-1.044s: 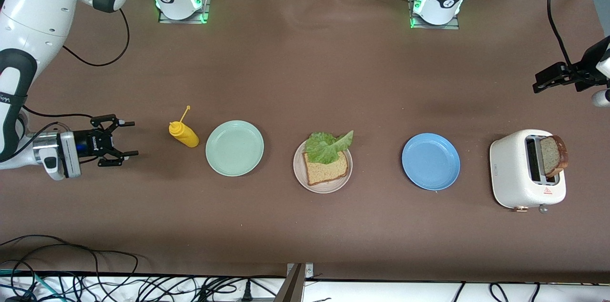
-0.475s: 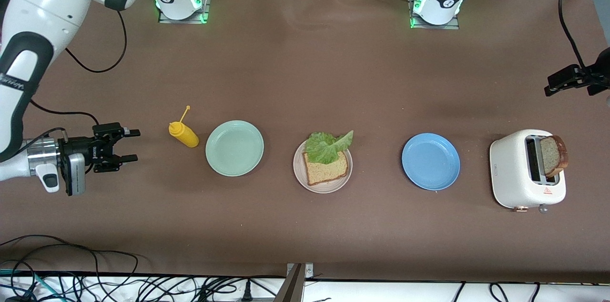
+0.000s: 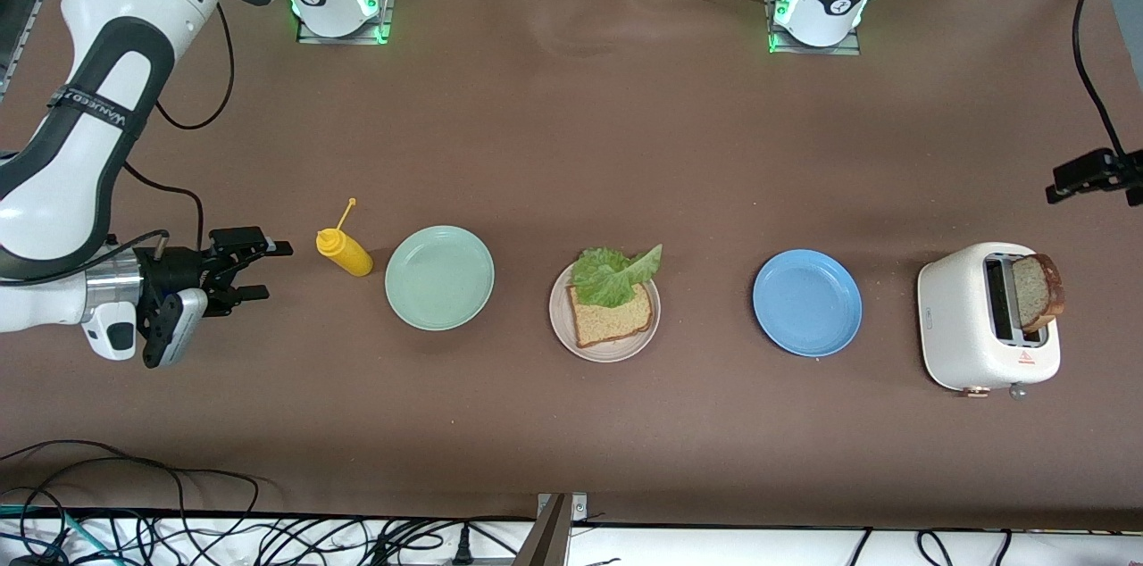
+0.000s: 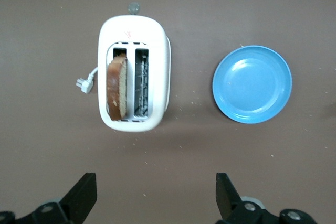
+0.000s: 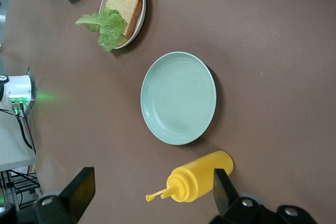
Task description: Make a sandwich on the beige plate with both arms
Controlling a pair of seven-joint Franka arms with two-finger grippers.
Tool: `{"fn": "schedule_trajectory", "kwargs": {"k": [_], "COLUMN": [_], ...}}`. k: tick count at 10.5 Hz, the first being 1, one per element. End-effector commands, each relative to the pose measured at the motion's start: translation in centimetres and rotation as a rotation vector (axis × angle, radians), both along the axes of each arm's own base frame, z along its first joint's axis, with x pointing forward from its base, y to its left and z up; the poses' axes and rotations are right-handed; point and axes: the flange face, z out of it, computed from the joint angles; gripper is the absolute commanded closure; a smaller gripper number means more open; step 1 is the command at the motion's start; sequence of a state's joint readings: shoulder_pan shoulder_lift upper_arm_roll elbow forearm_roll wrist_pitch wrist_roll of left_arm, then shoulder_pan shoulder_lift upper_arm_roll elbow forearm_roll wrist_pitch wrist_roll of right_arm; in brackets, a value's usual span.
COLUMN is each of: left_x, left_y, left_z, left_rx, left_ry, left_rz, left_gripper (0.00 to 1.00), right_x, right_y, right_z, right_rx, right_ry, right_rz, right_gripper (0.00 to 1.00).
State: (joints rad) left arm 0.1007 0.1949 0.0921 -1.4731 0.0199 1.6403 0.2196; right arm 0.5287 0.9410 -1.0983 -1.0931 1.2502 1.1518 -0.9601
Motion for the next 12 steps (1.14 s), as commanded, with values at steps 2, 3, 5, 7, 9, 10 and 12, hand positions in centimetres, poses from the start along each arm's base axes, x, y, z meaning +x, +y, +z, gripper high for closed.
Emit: {"fn": "schedule_trajectory", "kwargs": {"k": [2, 3, 5, 7, 9, 10, 12], "left_x": [3.4, 4.2, 6.0, 7.1, 7.6, 7.9, 7.9], "left_y": [3.8, 4.5, 5.0, 5.3, 6.6, 6.8, 7.1], "left_z": [-4.8, -7.0, -11.8, -15.0, -17.1, -18.0, -18.8], "left_rx": [0.021, 0.022, 0.024, 0.028, 0.035, 0.038, 0.038], "left_ry": [-0.028, -0.019, -0.012, -0.011, -0.025, -0.027, -0.021], "left_rz": [-0.041, -0.043, -0.049, -0.051, -0.038, -0.039, -0.035], "left_gripper": [0.0, 0.0, 0.0, 0.0, 0.0, 0.0, 0.11], "right_x": [-1.0, -1.3, -2.3, -2.9, -3.0, -3.2, -3.5], "right_y": [0.0, 0.2, 1.2, 1.4, 2.0, 2.5, 3.6], "right_z": [4.2, 4.7, 7.1, 8.7, 8.6, 9.2, 9.6], "right_rx": [-0.164, -0.17, -0.207, -0.236, -0.212, -0.211, -0.273], "right_ry": [-0.018, -0.024, -0.035, -0.046, -0.037, -0.012, -0.008], "right_rz": [-0.033, -0.023, 0.002, -0.01, -0.012, -0.049, -0.044], "right_gripper": [0.0, 0.0, 0.0, 0.0, 0.0, 0.0, 0.0]}}
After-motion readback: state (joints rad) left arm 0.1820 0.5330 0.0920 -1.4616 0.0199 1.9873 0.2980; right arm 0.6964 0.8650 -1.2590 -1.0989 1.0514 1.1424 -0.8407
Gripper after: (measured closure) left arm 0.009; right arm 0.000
